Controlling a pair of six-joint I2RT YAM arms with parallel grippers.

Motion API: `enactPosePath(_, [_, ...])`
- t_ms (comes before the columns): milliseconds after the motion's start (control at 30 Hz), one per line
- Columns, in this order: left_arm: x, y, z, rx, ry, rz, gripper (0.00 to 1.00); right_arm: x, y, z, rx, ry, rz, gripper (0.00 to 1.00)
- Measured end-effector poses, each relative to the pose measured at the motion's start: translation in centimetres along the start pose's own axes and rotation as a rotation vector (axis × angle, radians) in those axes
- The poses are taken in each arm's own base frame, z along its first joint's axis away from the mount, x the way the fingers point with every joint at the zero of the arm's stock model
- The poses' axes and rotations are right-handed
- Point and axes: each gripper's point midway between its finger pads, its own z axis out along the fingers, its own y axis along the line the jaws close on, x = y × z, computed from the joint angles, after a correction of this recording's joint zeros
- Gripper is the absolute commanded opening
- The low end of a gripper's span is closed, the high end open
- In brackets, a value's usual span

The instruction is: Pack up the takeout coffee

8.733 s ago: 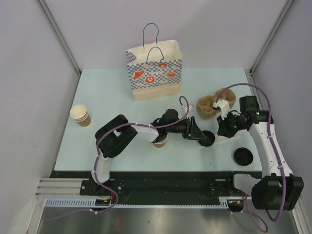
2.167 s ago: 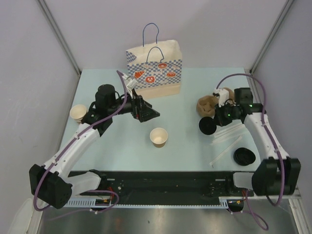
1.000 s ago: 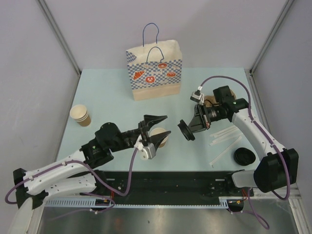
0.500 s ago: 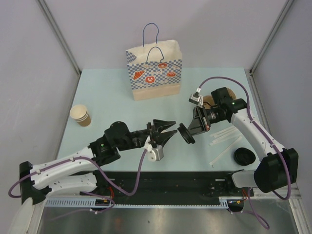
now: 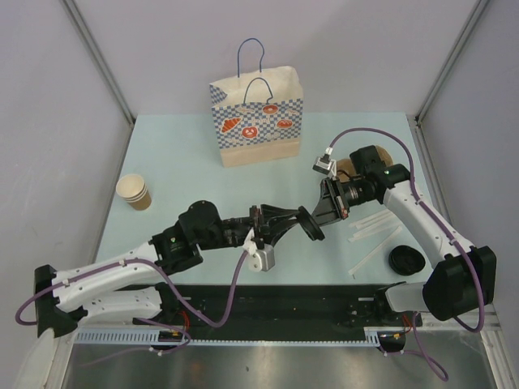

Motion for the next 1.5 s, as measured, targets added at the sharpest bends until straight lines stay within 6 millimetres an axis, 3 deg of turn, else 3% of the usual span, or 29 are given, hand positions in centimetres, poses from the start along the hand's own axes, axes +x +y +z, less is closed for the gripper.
enactPosePath(333, [-0.1, -0.4, 0.0, 0.028, -0.001, 0.002, 0.16, 0.2, 0.0, 0.1, -0.002, 0.008, -0.022, 0.00])
enactPosePath(433, [-0.2, -0.5, 0.0, 0.038, 0.001, -0.001, 0.02, 0.3, -0.1, 0.2, -0.003, 0.011, -0.029, 0.00])
enactPosePath(533, [-0.2, -0.7, 0.0, 0.050, 0.000, -0.002, 0.00, 0.2, -0.1, 0.2, -0.003, 0.011, -0.032, 0.04])
enactPosePath(567, [-0.2, -0.7, 0.0, 0.050, 0.001, -0.002, 0.00, 0.2, -0.1, 0.2, -0.003, 0.011, -0.032, 0.10])
enactPosePath(600, [-0.2, -0.7, -0.1, 0.052, 0.002, -0.002, 0.00, 0.2, -0.1, 0.2, -0.003, 0.011, -0.033, 0.28])
enactPosePath(667, [-0.3, -0.7, -0.1, 0.057, 0.004, -0.003, 0.00, 0.2, -0.1, 0.2, -0.005, 0.011, -0.030, 0.43])
enactPosePath(700, [-0.3, -0.7, -0.1, 0.062, 0.008, -0.005, 0.00, 0.2, -0.1, 0.3, -0.006, 0.012, -0.028, 0.63])
enactPosePath(800, [-0.1, -1.1, -0.2, 0.079, 0.023, -0.020, 0.00, 0.1, -0.2, 0.3, -0.006, 0.013, -0.022, 0.91])
enactPosePath(933, [0.4, -1.7, -0.6, 0.111, 0.061, -0.060, 0.00, -0.7, -0.5, 0.0, -0.001, -0.006, -0.032, 0.98])
enactPosePath(1033, [1.2, -2.5, -1.1, 0.137, 0.120, -0.122, 0.00, -2.4, -1.5, -1.2, 0.052, -0.072, -0.047, 1.00])
enactPosePath(1267, [4.8, -3.2, -3.0, 0.178, 0.341, -0.376, 0.00, -6.2, -5.1, -5.5, 0.259, -0.261, -0.056, 1.00])
enactPosePath(1400, [9.6, -2.3, -4.0, 0.138, 0.541, -0.583, 0.00, -6.8, -7.1, -6.7, 0.393, -0.303, -0.073, 1.00])
enactPosePath(1500, [14.0, -2.6, -4.9, 0.132, 0.717, -0.761, 0.00, -7.0, -8.3, -7.3, 0.476, -0.314, -0.095, 1.00])
